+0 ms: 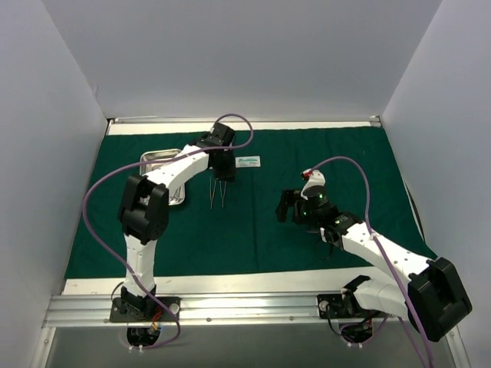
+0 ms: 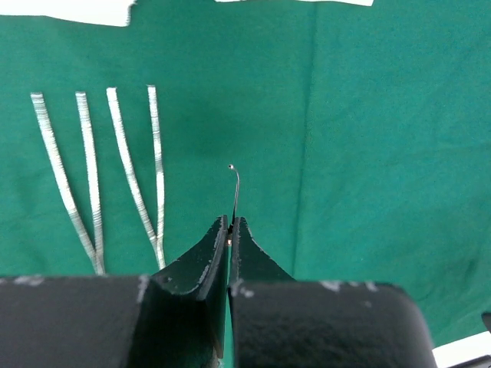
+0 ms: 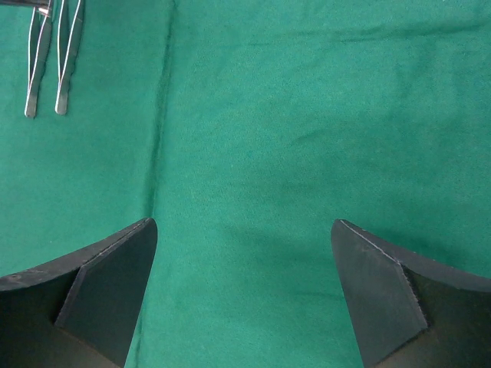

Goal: Open and lay out the surgical kit
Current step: Place the medical item in the surgical kit.

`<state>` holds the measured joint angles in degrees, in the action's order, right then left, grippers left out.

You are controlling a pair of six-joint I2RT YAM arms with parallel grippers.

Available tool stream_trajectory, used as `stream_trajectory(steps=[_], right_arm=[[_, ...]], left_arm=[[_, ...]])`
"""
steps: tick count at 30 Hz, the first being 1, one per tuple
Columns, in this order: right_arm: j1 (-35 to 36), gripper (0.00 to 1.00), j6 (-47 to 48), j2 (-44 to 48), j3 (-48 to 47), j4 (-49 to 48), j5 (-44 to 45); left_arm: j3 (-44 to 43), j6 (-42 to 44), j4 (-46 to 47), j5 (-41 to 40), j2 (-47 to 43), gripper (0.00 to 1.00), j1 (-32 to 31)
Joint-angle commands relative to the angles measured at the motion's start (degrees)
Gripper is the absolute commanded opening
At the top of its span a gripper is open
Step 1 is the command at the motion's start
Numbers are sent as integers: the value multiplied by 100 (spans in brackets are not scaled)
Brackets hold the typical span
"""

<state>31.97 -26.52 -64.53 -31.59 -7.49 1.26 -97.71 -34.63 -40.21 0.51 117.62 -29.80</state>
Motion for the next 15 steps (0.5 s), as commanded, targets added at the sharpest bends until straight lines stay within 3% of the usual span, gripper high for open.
stream_trajectory(steps=[1,15], right_arm=[[29,91,7,143,13,72,155],[38,91,16,169,39,116,182]], left_arm=[[-397,-237,232,1,295,3,-122],[-425,-439,276,1,692,3,-254]])
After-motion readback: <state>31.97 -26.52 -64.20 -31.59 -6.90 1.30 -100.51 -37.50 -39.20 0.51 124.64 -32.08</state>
